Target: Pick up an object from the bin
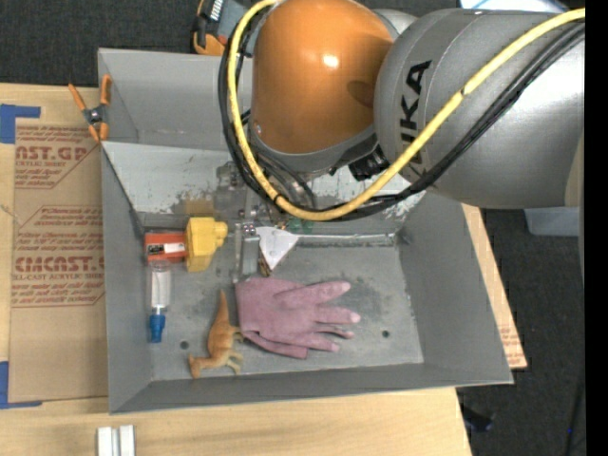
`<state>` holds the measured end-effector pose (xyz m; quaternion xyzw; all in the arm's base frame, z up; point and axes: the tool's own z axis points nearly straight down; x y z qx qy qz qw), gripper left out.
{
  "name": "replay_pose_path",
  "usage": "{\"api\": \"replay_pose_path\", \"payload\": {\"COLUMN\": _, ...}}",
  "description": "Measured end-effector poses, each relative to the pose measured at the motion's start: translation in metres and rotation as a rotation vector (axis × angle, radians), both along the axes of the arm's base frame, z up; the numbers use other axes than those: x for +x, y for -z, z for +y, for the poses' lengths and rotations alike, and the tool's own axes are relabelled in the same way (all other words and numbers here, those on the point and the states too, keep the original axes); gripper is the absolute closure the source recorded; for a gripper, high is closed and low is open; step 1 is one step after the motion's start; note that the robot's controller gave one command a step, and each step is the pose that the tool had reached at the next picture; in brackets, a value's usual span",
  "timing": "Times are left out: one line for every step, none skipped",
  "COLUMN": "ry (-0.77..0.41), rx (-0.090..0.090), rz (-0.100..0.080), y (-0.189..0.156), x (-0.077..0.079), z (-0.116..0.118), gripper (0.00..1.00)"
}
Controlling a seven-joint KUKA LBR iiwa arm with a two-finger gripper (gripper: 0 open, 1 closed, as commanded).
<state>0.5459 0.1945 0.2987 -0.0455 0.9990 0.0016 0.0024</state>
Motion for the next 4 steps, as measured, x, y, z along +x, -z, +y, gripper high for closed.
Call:
{"api": "replay_pose_path", "payload": {"ry": 0.000, "rx": 0.000, "rz": 0.000, "y": 0.000, "x": 0.000, "z": 0.000, "gripper": 0.00}}
{"api": "replay_pose_path", "payload": {"ry": -0.156, "rx": -0.001, "rz": 0.000, "y": 0.023, "x": -0.048, "z": -0.017, "gripper": 0.00}}
{"api": "replay_pose_path", "payload": {"ry": 0.008, "rx": 0.002, "rz": -0.001, "y": 0.064, "x": -0.026, "z": 0.028, "gripper": 0.00}}
{"api": "replay_pose_path", "payload": {"ry": -0.098, "rx": 0.001, "rz": -0.006, "y": 0.092, "x": -0.036, "z": 0.019, "gripper": 0.00}}
